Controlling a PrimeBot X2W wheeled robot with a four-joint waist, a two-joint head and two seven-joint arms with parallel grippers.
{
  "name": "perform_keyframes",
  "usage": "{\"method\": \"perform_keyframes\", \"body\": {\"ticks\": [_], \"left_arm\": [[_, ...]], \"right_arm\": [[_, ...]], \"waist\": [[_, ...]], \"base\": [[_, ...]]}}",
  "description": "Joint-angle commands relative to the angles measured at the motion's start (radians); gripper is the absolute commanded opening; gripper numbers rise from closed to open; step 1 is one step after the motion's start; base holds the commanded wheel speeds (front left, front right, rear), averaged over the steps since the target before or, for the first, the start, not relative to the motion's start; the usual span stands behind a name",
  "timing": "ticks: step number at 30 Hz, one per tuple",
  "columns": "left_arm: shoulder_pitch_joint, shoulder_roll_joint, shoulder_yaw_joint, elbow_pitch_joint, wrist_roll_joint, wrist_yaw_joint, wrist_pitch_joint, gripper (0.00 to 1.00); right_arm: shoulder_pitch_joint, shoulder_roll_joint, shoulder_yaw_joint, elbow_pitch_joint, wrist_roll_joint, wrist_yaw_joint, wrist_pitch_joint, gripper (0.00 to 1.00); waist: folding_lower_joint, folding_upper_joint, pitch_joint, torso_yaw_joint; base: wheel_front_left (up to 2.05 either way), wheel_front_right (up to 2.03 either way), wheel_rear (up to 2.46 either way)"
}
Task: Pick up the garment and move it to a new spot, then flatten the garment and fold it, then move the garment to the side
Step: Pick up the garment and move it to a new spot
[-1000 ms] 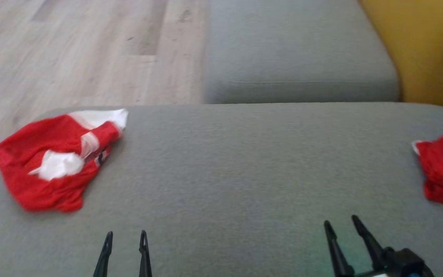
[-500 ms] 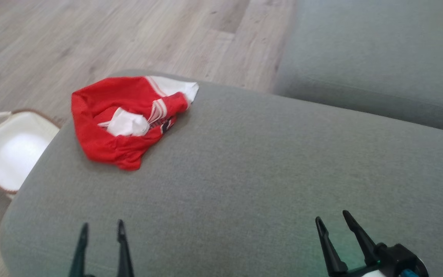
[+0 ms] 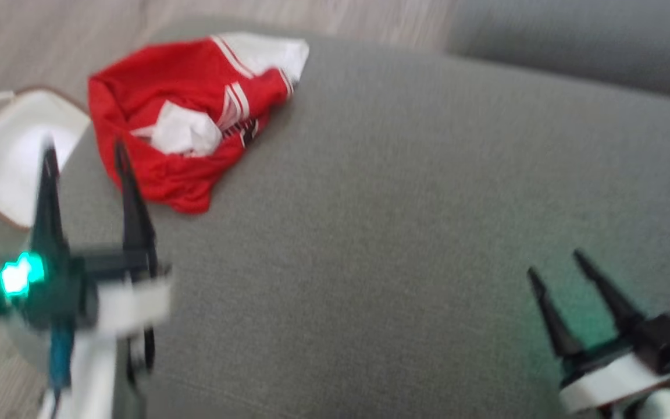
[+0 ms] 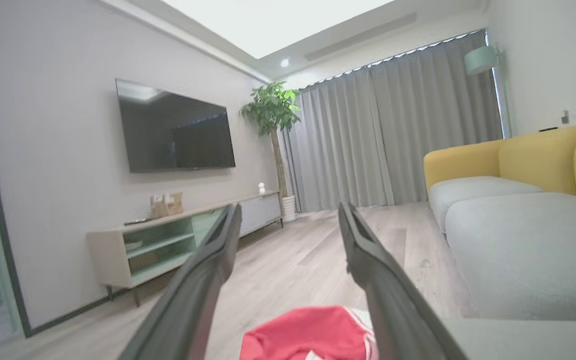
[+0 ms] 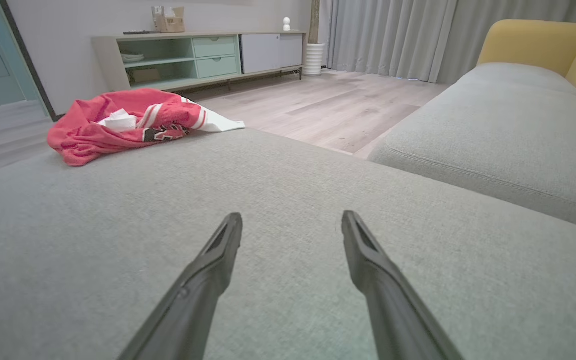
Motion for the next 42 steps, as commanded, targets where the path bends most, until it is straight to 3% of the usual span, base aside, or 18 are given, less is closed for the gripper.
{"method": "perform_keyframes", "body": {"ticks": [1,5,13,19,24,25,26,27,33,42], "left_arm": [[-0.092,0.022,0.022,-0.007,0.007,-0.008,-0.005,1.0],[-0.307,0.019,-0.006,0.128,-0.006,-0.048,-0.005,1.0],[-0.692,-0.014,-0.044,0.539,-0.053,-0.11,0.069,1.0],[-0.842,-0.01,-0.015,0.884,-0.078,-0.071,0.224,1.0],[-0.877,-0.014,0.011,1.089,-0.107,-0.026,0.326,1.0],[-0.88,-0.015,0.018,1.111,-0.117,-0.028,0.326,0.96],[-0.884,-0.015,0.022,1.124,-0.123,-0.029,0.308,0.22],[-0.889,-0.011,0.02,1.134,-0.123,-0.033,0.287,0.0],[-0.94,0.009,0.021,1.129,-0.134,-0.066,0.141,0.0],[-1.028,0.1,-0.027,1.042,-0.104,-0.155,0.051,0.0]], "right_arm": [[-0.037,-0.047,0.01,-0.043,0.003,0.004,-0.011,1.0],[-0.076,-0.132,-0.005,-0.081,0.01,0.004,-0.011,1.0],[-0.099,-0.258,-0.042,-0.177,0.022,0.004,-0.011,1.0],[-0.1,-0.309,-0.062,-0.248,0.028,0.004,-0.011,1.0],[-0.107,-0.327,-0.068,-0.28,0.031,0.004,-0.011,1.0],[-0.109,-0.328,-0.069,-0.282,0.031,0.004,-0.011,1.0],[-0.111,-0.329,-0.07,-0.284,0.032,0.004,-0.011,1.0],[-0.114,-0.329,-0.071,-0.283,0.032,0.004,-0.011,1.0],[-0.126,-0.302,-0.064,-0.268,0.031,0.004,-0.011,1.0],[-0.17,-0.139,0.029,-0.199,0.028,0.004,-0.011,1.0]], "waist": [[-0.0004,0.0,0.126,-0.02],[-0.0004,0.0,0.222,-0.037],[-0.0004,0.0,0.364,-0.07],[-0.0004,0.0,0.431,-0.093],[-0.0004,0.0,0.454,-0.103],[-0.0004,0.0,0.456,-0.104],[-0.0004,0.0,0.457,-0.105],[-0.0004,0.0,0.457,-0.106],[-0.0004,0.0,0.414,-0.108],[-0.0004,0.0,0.187,-0.21]], "base": [[0.0,0.0,0.0],[0.0,0.0,0.0],[0.0,0.0,0.0],[0.0,0.0,0.0],[0.0,0.0,0.0],[0.0,0.0,0.0],[0.0,0.0,0.0],[0.0,0.0,0.0],[0.0,0.0,0.0],[0.0,0.0,0.0]]}}
